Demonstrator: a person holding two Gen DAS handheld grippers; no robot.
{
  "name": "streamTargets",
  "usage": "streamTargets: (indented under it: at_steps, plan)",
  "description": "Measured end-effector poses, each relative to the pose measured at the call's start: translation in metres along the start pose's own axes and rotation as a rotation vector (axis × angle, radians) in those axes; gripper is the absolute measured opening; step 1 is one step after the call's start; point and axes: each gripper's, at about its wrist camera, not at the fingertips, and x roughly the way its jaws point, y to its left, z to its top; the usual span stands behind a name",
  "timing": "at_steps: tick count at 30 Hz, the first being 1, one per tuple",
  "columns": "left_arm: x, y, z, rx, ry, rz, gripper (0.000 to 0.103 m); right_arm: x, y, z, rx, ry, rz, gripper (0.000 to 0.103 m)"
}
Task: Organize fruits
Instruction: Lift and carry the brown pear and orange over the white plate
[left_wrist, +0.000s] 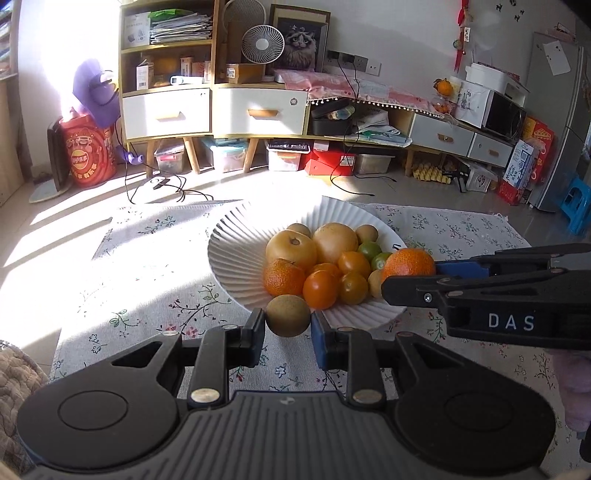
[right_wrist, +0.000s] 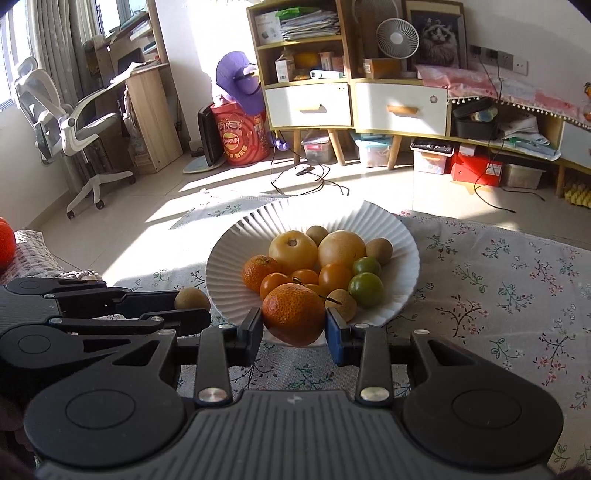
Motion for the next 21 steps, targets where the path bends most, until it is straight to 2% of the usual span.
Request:
streamTargets:
  at_steps: [8, 21]
  plan:
    - [0.015, 0.007, 0.014, 0.004, -0.009, 0.045, 0.012, 0.023, -0.01, 0.029, -0.017, -0.025, -0.026, 0.033]
    - [0.054, 0.022, 0.034, 0.013, 0.004, -0.002, 0.013, 0.068, -0.024, 0.051, -0.01, -0.008, -0.086, 0.033]
